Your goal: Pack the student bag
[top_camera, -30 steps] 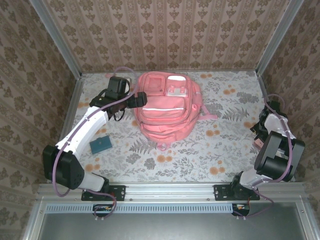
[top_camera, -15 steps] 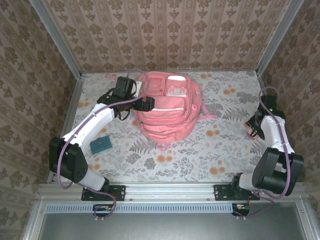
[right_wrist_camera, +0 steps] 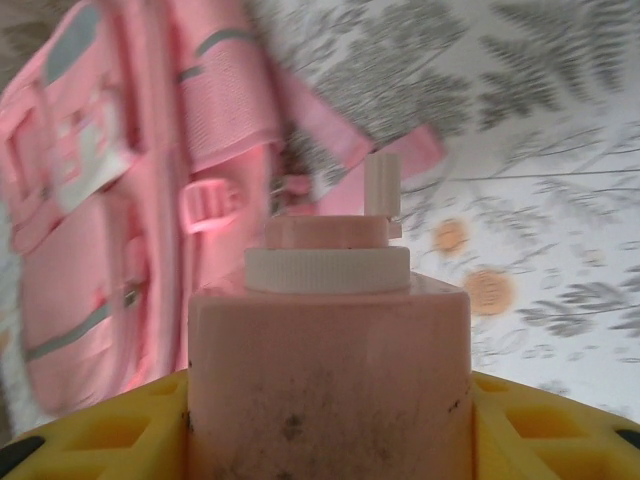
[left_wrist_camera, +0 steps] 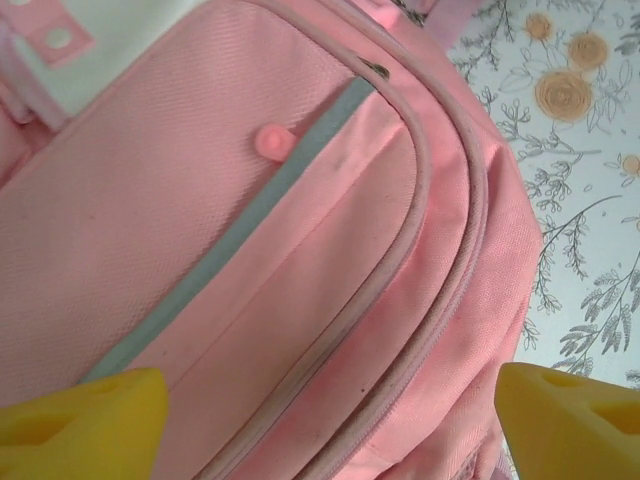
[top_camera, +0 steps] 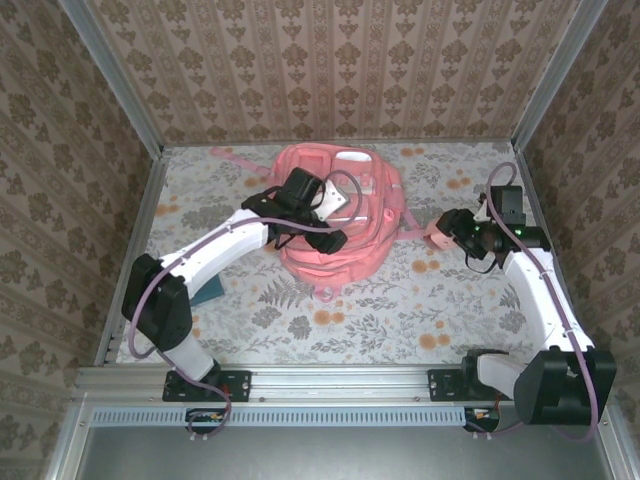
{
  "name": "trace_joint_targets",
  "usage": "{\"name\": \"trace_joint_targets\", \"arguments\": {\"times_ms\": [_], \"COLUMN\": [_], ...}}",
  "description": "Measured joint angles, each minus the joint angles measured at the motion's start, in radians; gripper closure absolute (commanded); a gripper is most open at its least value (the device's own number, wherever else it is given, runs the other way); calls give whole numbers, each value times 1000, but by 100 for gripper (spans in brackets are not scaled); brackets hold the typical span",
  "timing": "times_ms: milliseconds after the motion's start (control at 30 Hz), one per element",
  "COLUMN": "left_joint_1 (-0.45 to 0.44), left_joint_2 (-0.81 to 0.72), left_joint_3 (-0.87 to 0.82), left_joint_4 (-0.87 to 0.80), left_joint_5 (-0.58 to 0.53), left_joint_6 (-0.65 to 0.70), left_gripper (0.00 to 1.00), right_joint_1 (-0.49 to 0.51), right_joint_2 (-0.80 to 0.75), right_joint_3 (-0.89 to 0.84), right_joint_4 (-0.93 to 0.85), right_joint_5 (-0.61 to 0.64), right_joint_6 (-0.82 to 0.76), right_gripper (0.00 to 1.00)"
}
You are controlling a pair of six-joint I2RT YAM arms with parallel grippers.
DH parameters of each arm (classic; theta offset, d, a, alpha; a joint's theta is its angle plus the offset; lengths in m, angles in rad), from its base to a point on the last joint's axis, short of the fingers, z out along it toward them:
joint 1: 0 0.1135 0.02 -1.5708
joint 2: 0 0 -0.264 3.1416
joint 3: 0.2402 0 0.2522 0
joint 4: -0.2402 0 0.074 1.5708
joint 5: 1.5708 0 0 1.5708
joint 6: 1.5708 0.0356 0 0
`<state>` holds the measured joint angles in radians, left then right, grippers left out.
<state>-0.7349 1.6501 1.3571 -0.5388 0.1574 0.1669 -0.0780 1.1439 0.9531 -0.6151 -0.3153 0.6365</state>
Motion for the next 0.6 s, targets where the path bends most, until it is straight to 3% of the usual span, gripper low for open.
{"name": "trace_joint_targets", "arguments": {"times_ms": [233,500,600], "left_joint_1": [-4,-3,-3], "left_joint_2": [124,254,268], "left_joint_3": [95,218,230], "left_joint_4": [-50,-151,-163], "left_joint_5": [16,47,48], "left_joint_6": [156,279,299], "left_gripper": [38,37,46], "right_joint_1": [65,73,76], "right_joint_2": [-8,-10,-10], "right_joint_3": [-14,-37,-40], "right_joint_4": [56,84,94], "right_joint_5": [-79,-102,-109], "right_joint_6": [29,49,50], "right_gripper": [50,50,50]}}
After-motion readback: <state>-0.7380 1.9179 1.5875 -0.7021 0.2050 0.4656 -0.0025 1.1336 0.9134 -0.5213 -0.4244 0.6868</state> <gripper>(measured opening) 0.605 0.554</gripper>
